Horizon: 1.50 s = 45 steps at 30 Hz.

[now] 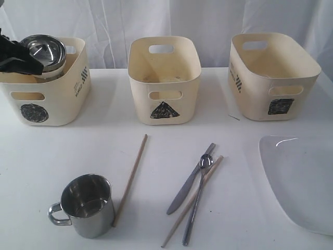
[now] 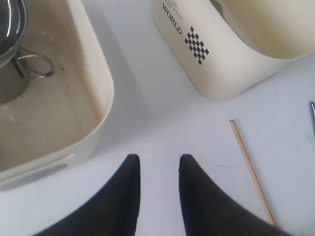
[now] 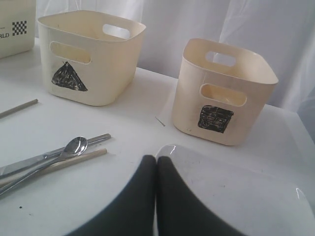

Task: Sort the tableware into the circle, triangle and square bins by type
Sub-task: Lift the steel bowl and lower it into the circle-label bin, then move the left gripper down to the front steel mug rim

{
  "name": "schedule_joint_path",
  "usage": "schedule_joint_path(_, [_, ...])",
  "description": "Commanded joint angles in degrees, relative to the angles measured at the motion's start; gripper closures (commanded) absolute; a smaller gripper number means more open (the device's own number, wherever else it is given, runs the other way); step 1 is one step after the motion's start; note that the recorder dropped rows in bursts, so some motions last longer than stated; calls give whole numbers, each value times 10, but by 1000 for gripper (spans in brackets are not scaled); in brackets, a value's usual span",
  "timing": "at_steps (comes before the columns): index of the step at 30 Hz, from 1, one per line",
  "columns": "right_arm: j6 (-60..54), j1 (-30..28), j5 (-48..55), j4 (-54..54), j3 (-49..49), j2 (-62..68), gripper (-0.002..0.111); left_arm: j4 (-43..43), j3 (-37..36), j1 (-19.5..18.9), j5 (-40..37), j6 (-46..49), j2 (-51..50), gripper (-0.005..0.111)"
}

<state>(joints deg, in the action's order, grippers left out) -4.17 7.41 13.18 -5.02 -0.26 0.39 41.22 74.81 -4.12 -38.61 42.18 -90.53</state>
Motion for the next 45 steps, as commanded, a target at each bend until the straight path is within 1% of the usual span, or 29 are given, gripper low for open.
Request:
schedule_joint_path(1, [-1, 2, -6, -3, 3, -4, 108, 72, -105, 3, 16, 21, 48, 74])
schedule_joint_path(3, [-1, 2, -6, -3, 3, -4, 108, 119, -151, 20, 15, 53, 58, 74])
schedule_joint_path(5, [-1, 2, -6, -3, 3, -4, 108, 122, -177, 46, 21, 58, 63, 74])
schedule_joint_path(8, [-1, 2, -6, -3, 3, -4, 108, 101, -204, 90, 44, 58, 69, 74])
schedule_joint_path(12, [-1, 2, -6, -3, 3, -4, 108, 75, -224, 125, 86, 58, 77, 74])
schedule_joint_path(15, [-1, 2, -6, -3, 3, -4, 108, 66, -231, 131, 99, 58, 77, 72])
schedule_joint_path(16, [-1, 2, -6, -3, 3, -4, 108, 58, -231, 131, 99, 58, 77, 70])
schedule_joint_path(20, [-1, 2, -6, -3, 3, -4, 108, 53, -231, 131, 59, 47, 77, 48])
schedule_joint_path(22, [-1, 2, -6, -3, 3, -4, 108, 53, -231, 131, 30, 37, 77, 45])
schedule_joint_path(26, [-1, 2, -6, -3, 3, -4, 108, 51, -231, 131, -24, 37, 81, 45])
schedule_joint_path(29, [-1, 2, -6, -3, 3, -4, 108, 46, -231, 131, -47, 38, 89, 45])
schedule_joint_path(34, [-1, 2, -6, -3, 3, -4, 108, 39, -231, 131, -85, 42, 112, 49])
schedule_joint_path(37, [-1, 2, -6, -3, 3, -4, 108, 5, -231, 135, -113, 37, 124, 49])
schedule_joint_path(41, [-1, 2, -6, -3, 3, -4, 108, -60, -231, 157, -105, 12, 131, 49])
schedule_joint_path(45, [-1, 2, -6, -3, 3, -4, 108, -81, -239, 179, -76, 12, 131, 49])
